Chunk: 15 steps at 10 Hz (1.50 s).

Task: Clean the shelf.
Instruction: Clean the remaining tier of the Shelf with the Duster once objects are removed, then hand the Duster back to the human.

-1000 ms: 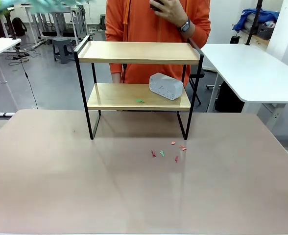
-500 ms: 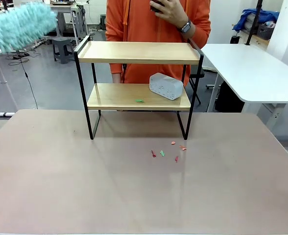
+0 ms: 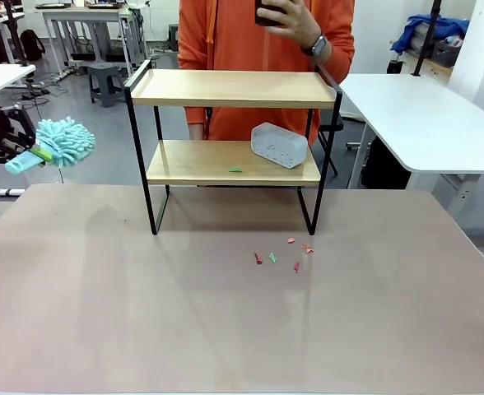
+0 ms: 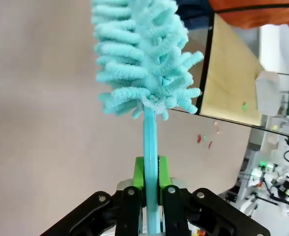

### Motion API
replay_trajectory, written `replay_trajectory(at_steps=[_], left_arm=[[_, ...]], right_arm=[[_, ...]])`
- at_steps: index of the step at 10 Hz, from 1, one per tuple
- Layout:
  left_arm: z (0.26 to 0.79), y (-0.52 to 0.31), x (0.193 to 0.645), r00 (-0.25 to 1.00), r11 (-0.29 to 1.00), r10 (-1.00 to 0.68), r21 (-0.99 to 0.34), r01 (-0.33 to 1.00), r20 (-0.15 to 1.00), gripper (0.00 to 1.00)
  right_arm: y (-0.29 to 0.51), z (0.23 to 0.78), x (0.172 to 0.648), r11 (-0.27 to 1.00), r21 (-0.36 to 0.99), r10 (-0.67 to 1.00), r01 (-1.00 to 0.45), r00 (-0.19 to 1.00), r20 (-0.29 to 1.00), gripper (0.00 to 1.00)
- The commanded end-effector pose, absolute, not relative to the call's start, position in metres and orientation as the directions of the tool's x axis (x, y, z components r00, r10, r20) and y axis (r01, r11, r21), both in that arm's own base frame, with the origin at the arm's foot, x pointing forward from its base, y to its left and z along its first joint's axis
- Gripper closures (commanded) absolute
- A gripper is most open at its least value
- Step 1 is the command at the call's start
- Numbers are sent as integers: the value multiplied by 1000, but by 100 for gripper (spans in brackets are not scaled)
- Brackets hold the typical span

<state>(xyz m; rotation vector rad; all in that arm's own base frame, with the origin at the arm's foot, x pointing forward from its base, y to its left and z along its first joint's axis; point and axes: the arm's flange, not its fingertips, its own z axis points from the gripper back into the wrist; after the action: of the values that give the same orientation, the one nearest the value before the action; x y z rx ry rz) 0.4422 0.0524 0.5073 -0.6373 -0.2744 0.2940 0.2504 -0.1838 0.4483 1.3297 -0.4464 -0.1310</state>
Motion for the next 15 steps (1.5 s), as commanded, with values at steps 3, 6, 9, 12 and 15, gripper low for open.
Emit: replay_trajectory(at_steps=[3,6,9,12,15], left_arm=[[529,72,424,899,696,373,-710,-107,230,88],[529,72,424,899,696,373,-710,-107,230,88],[529,72,424,899,696,373,-710,-107,230,88],[564,81,409,874,615,340,-785,74,348,88],[620,76,362,813,237,6,-791,565,583,88]], right_arm=[[-186,449,250,252,950,-332,-185,905,264,0],[-186,449,250,252,950,-332,-185,905,264,0],[-186,449,250,252,950,-332,-185,905,264,0],[-205,471,245,318,928,-427,-192,845,322,0],[-153,555,235,57,844,-264,-533,807,528,0]])
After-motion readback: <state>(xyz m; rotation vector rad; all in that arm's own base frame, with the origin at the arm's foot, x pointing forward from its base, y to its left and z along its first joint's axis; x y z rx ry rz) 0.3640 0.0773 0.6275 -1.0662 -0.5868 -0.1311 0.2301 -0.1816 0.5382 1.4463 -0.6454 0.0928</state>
